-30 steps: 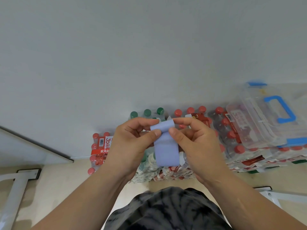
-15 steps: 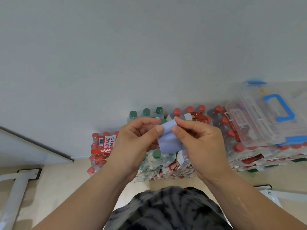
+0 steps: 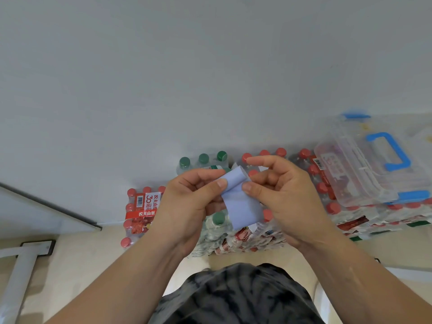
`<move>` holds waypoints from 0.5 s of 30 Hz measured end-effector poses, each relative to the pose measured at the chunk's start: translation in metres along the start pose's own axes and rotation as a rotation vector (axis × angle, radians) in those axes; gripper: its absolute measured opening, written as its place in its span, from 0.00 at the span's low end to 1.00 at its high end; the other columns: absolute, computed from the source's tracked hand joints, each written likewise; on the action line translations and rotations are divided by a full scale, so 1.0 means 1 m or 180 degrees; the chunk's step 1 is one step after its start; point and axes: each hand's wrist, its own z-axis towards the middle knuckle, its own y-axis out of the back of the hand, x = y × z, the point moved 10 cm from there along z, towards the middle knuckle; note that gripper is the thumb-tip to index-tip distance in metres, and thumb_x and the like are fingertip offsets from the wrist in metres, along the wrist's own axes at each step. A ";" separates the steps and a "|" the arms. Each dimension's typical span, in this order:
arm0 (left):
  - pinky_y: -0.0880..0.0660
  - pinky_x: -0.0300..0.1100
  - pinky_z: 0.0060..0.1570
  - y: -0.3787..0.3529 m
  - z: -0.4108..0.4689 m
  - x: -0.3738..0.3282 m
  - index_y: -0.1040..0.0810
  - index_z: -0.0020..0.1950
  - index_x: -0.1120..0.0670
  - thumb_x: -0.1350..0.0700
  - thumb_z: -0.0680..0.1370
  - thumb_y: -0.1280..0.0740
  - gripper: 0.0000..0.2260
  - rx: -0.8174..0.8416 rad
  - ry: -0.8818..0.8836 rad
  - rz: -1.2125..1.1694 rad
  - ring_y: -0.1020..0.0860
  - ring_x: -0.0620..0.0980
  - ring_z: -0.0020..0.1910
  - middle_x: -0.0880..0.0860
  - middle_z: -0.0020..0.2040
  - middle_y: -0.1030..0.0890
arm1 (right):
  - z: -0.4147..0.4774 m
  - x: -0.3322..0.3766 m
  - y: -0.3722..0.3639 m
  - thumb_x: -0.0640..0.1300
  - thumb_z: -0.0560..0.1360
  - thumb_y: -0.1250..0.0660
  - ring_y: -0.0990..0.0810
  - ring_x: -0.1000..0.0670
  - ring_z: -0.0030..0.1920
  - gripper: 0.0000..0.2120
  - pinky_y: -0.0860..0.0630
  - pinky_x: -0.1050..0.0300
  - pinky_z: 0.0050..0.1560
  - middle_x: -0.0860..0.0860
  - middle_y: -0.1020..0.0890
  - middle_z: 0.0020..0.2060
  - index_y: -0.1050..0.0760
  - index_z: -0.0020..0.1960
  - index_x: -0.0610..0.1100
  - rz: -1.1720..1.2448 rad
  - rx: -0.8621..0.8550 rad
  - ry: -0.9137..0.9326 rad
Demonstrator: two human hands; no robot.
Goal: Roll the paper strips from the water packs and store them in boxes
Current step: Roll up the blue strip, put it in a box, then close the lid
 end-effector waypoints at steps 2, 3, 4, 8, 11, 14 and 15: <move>0.17 0.49 0.42 0.002 0.001 -0.003 0.17 0.47 0.60 0.68 0.74 0.29 0.05 -0.0061 -0.0086 0.0136 0.16 0.58 0.43 0.62 0.46 0.14 | 0.000 0.001 0.000 0.29 0.73 0.27 0.15 0.53 0.41 0.18 0.18 0.54 0.45 0.52 0.15 0.35 0.18 0.54 0.50 -0.0155 -0.0014 0.0037; 0.17 0.47 0.41 0.003 0.001 -0.006 0.16 0.46 0.58 0.67 0.74 0.28 0.05 -0.0110 -0.0201 0.0278 0.16 0.57 0.42 0.60 0.44 0.14 | 0.000 0.001 -0.001 0.29 0.74 0.27 0.15 0.53 0.42 0.18 0.17 0.52 0.48 0.52 0.14 0.36 0.18 0.54 0.51 -0.0196 -0.0028 0.0023; 0.18 0.46 0.42 0.005 0.001 -0.010 0.15 0.44 0.56 0.67 0.73 0.27 0.06 -0.0151 -0.0343 0.0462 0.16 0.56 0.41 0.59 0.43 0.14 | 0.000 0.000 -0.002 0.30 0.74 0.28 0.15 0.53 0.43 0.18 0.17 0.52 0.48 0.52 0.14 0.37 0.18 0.55 0.51 -0.0184 -0.0042 -0.0010; 0.19 0.47 0.45 0.000 -0.004 -0.025 0.16 0.40 0.54 0.68 0.71 0.25 0.09 -0.0058 -0.0822 0.0991 0.19 0.50 0.38 0.58 0.40 0.16 | -0.001 0.003 -0.003 0.38 0.72 0.25 0.15 0.57 0.41 0.11 0.20 0.62 0.42 0.55 0.13 0.38 0.16 0.52 0.50 -0.0002 -0.0095 -0.0030; 0.19 0.53 0.47 -0.004 -0.008 -0.026 0.16 0.41 0.54 0.69 0.71 0.25 0.09 0.0075 -0.0903 0.1030 0.20 0.52 0.39 0.56 0.41 0.16 | -0.001 0.011 -0.002 0.42 0.68 0.24 0.14 0.55 0.44 0.07 0.19 0.62 0.44 0.55 0.12 0.42 0.15 0.45 0.51 -0.0145 -0.0187 0.0141; 0.18 0.55 0.48 -0.004 -0.006 -0.021 0.16 0.46 0.53 0.67 0.72 0.25 0.09 0.0158 -0.0703 0.0707 0.18 0.58 0.42 0.55 0.42 0.16 | 0.000 0.014 -0.002 0.36 0.72 0.25 0.14 0.56 0.43 0.08 0.19 0.62 0.44 0.55 0.12 0.41 0.16 0.44 0.49 -0.0190 -0.0192 0.0230; 0.18 0.56 0.48 -0.004 -0.005 -0.018 0.16 0.49 0.53 0.63 0.72 0.25 0.09 0.0188 -0.0554 0.0526 0.17 0.59 0.43 0.55 0.43 0.16 | 0.001 0.015 -0.001 0.35 0.72 0.25 0.15 0.56 0.42 0.09 0.19 0.62 0.44 0.54 0.13 0.41 0.16 0.43 0.49 -0.0179 -0.0188 0.0253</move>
